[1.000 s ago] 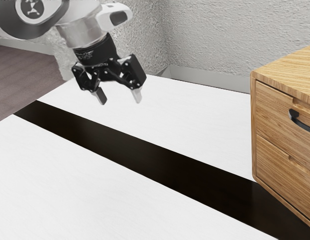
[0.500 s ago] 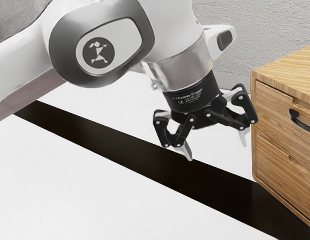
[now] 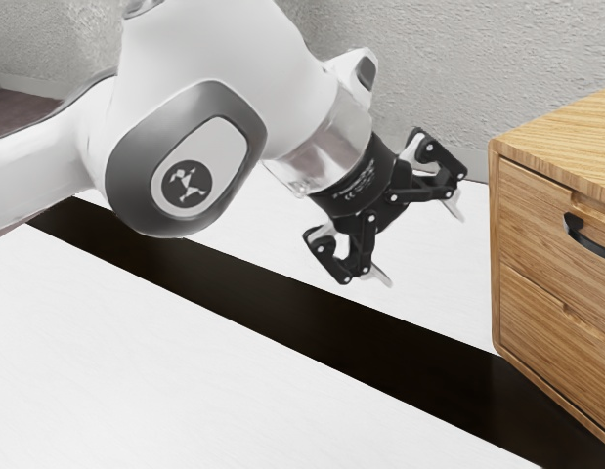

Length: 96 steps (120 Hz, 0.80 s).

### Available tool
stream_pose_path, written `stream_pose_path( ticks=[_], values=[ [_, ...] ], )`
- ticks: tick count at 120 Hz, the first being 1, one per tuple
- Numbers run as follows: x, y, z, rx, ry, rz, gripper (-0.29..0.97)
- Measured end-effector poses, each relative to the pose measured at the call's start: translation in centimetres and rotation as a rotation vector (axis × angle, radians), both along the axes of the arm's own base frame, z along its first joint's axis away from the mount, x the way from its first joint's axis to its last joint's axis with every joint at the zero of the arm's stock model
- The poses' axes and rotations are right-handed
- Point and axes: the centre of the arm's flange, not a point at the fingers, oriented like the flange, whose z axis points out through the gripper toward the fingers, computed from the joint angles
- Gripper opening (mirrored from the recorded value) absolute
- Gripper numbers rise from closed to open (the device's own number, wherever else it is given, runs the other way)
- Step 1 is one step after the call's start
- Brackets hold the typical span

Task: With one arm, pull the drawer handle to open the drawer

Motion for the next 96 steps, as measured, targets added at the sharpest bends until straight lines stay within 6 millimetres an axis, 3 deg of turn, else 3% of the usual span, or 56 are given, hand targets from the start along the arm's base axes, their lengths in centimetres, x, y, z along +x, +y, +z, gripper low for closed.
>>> stream_pose_path(
  ticks=[34,49,96],
  values=[
    [0.4,-4.4,-1.4,-0.092,-0.065,0.016,0.68],
    [1.4,-6.3,-3.7,-0.108,-0.05,0.02,0.68],
    [2.3,-8.1,-4.8,-0.15,-0.059,0.048,0.68]
  ],
)
